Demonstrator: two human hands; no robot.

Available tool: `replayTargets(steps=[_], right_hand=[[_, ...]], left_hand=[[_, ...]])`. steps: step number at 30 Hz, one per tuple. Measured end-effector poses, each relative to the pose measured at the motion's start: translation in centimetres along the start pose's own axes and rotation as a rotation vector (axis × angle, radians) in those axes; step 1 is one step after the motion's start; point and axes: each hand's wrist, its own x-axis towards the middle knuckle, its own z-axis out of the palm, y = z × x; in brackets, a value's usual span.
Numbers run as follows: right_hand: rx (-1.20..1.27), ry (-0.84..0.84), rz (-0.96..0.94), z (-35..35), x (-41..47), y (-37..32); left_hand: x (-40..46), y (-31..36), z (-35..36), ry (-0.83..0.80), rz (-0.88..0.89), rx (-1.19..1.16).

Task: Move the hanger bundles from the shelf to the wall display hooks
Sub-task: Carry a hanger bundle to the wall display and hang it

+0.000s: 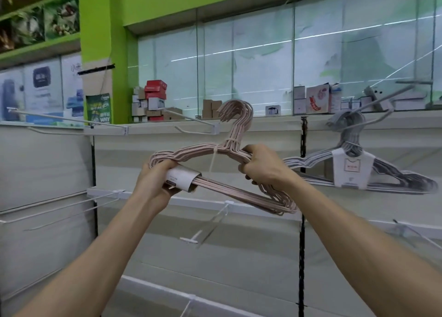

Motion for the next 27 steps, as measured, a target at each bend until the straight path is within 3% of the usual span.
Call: replayTargets(steps=[27], right_hand=[[-0.317,-0.111,0.019,2.6,11.0,-2.3]], left_hand=[[12.0,-5.5,-2.8,-0.169,-0.253,-0.22]])
